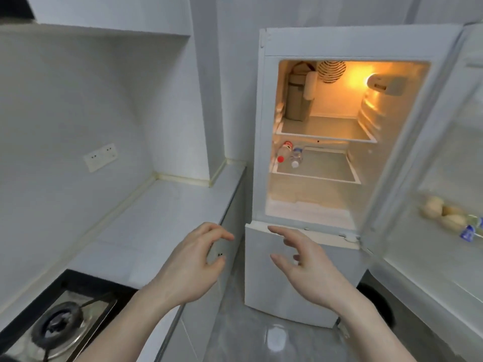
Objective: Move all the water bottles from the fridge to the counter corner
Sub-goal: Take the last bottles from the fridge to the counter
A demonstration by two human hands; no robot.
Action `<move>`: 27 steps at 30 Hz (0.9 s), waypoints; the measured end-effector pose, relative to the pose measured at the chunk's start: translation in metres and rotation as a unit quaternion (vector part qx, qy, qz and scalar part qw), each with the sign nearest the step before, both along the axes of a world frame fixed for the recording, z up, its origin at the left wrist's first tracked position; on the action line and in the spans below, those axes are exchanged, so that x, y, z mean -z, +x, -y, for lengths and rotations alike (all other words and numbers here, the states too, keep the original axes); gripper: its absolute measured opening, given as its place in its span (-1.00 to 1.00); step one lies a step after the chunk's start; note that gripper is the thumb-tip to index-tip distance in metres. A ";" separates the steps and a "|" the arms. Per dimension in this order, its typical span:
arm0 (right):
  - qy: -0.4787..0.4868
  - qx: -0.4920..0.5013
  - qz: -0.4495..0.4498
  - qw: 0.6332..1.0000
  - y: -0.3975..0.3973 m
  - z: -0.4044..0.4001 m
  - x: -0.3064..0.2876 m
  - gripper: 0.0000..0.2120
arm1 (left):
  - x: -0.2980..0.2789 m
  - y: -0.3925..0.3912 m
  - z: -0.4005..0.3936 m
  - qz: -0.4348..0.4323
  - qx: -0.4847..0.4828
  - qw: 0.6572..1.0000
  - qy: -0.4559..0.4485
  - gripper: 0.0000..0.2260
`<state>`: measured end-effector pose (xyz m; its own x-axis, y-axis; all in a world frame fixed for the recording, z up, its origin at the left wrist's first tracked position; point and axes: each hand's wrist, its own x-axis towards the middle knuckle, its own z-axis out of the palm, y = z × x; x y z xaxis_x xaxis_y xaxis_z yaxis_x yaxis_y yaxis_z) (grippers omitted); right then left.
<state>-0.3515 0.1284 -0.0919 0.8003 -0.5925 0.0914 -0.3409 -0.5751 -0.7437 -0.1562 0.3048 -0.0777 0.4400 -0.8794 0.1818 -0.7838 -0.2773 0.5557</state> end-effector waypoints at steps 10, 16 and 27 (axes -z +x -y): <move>-0.019 0.097 -0.001 0.995 0.045 0.094 -0.005 -0.53 | 0.004 0.076 0.128 -0.010 0.089 0.996 -0.002 -0.68; -0.006 0.133 -0.006 0.991 0.050 0.132 -0.004 -0.53 | 0.009 0.092 0.185 -0.010 0.136 0.991 0.018 -0.68; 0.001 0.156 0.000 0.988 0.077 0.239 0.001 -0.53 | 0.023 0.122 0.323 -0.007 0.159 0.987 0.030 -0.63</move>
<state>-0.2746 -0.1110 -0.0929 0.5796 -0.8099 0.0899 -0.5017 -0.4416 -0.7438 -0.0346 -0.0178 -0.1010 0.1422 -0.9823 0.1218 -0.8289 -0.0509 0.5571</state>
